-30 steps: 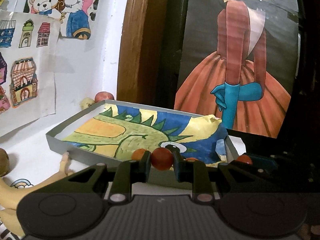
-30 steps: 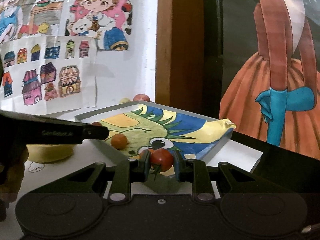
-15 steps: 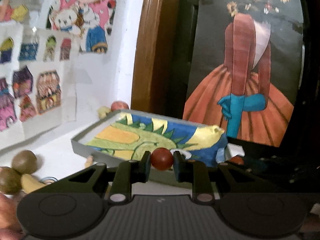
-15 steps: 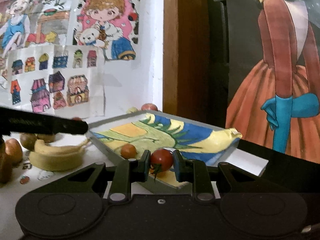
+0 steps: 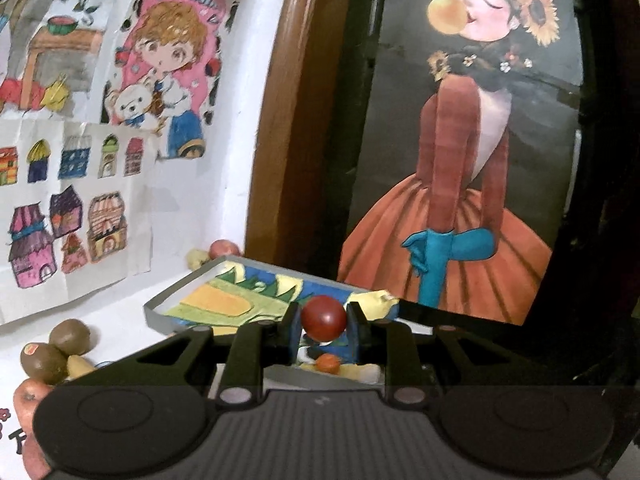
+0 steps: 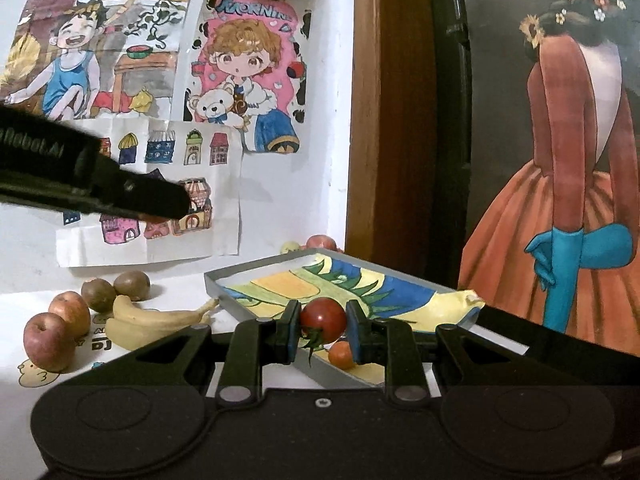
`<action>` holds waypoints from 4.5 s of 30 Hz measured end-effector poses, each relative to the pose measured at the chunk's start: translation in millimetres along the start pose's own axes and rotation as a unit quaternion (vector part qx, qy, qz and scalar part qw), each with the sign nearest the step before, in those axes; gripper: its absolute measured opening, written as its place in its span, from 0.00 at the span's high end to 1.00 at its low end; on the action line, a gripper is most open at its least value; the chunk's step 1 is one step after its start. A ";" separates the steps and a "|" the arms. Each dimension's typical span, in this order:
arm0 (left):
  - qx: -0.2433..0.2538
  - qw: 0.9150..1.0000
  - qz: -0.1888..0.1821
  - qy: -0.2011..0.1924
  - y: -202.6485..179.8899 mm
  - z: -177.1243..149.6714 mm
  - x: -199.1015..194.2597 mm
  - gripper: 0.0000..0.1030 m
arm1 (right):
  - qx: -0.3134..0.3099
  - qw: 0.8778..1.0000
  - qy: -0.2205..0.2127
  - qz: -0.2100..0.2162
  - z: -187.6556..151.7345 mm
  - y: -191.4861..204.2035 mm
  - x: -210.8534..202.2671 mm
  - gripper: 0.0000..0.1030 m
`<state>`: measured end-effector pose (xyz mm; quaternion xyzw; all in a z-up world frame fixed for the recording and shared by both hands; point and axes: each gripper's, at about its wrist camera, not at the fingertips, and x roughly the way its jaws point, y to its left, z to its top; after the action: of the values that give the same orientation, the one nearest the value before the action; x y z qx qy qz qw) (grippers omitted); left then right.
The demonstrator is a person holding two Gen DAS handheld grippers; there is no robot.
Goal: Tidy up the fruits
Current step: 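Carry the left tool's tomato over the grey tray while the right tool carries its tomato alongside, then lower and open the left tool into the tray while the right tool releases its tomato there, then withdraw both open tools from the tray back toward the apples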
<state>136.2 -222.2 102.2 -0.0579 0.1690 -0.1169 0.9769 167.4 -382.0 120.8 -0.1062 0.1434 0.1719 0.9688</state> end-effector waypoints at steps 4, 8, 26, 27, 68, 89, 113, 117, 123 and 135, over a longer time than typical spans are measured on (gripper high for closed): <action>-0.008 1.000 -0.013 -0.001 -14.9 6.0 8.1 0.74 | -0.007 1.000 0.000 -0.009 4.8 -7.8 -5.7 0.75; -0.013 1.000 -0.023 -0.001 -18.6 5.4 28.6 0.74 | -0.006 1.000 0.004 -0.015 3.2 -18.1 0.3 0.75; -0.026 0.998 -0.007 0.062 30.7 -29.9 169.5 0.74 | 0.006 0.998 0.057 -0.013 -35.4 -44.9 86.4 0.75; -0.026 0.997 -0.009 0.066 31.8 -33.0 174.5 0.74 | 0.006 0.998 0.059 -0.013 -36.4 -45.2 88.7 0.75; 0.001 0.992 -0.003 0.124 32.5 -58.7 210.7 0.45 | 0.011 0.997 0.078 -0.022 -44.1 -43.1 112.2 0.63; -0.015 1.000 0.008 -0.004 33.8 -24.9 106.5 0.00 | 0.026 0.999 0.006 -0.045 -10.5 -8.6 38.8 0.05; -0.013 0.997 0.064 -0.041 98.5 -25.8 -67.0 0.00 | 0.043 0.998 -0.046 -0.003 3.1 97.9 -59.7 0.01; -0.008 0.996 0.083 -0.042 114.9 -29.7 -90.9 0.00 | 0.045 0.998 -0.052 0.009 3.1 116.6 -67.9 0.01; 0.006 0.992 0.122 -0.034 144.5 -39.2 -117.6 0.00 | 0.042 0.998 -0.048 0.019 -1.4 146.6 -73.6 0.01; -0.020 0.989 0.145 -0.023 214.7 -58.9 -144.2 0.00 | 0.039 0.999 -0.030 0.006 -7.9 193.0 -76.2 0.01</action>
<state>28.7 16.5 59.9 -0.0548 0.1550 0.0310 0.9859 26.8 -229.8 107.1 -0.0620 0.1212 0.1749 0.9751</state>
